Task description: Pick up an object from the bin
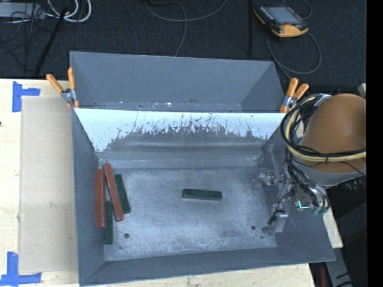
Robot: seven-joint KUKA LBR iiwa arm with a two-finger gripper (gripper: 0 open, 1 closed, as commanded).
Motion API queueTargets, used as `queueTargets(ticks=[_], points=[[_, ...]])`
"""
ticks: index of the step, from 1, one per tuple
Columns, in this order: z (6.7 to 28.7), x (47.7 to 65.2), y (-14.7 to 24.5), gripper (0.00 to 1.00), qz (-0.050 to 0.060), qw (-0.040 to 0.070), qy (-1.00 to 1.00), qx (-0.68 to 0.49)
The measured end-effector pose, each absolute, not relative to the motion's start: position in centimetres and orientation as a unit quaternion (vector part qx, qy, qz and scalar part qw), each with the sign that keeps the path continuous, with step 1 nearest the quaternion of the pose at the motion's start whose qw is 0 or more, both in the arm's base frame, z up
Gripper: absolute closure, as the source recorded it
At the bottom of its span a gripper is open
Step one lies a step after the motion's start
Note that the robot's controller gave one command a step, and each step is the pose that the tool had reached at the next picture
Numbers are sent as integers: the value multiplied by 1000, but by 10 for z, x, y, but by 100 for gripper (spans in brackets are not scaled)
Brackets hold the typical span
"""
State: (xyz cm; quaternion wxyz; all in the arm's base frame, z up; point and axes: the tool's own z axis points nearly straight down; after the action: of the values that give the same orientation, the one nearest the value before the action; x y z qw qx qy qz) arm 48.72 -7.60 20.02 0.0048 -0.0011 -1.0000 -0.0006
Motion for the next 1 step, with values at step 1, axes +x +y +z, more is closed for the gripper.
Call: queueTargets(ticks=[1], points=[[105,573,-70,0,-1,1,-999,50]])
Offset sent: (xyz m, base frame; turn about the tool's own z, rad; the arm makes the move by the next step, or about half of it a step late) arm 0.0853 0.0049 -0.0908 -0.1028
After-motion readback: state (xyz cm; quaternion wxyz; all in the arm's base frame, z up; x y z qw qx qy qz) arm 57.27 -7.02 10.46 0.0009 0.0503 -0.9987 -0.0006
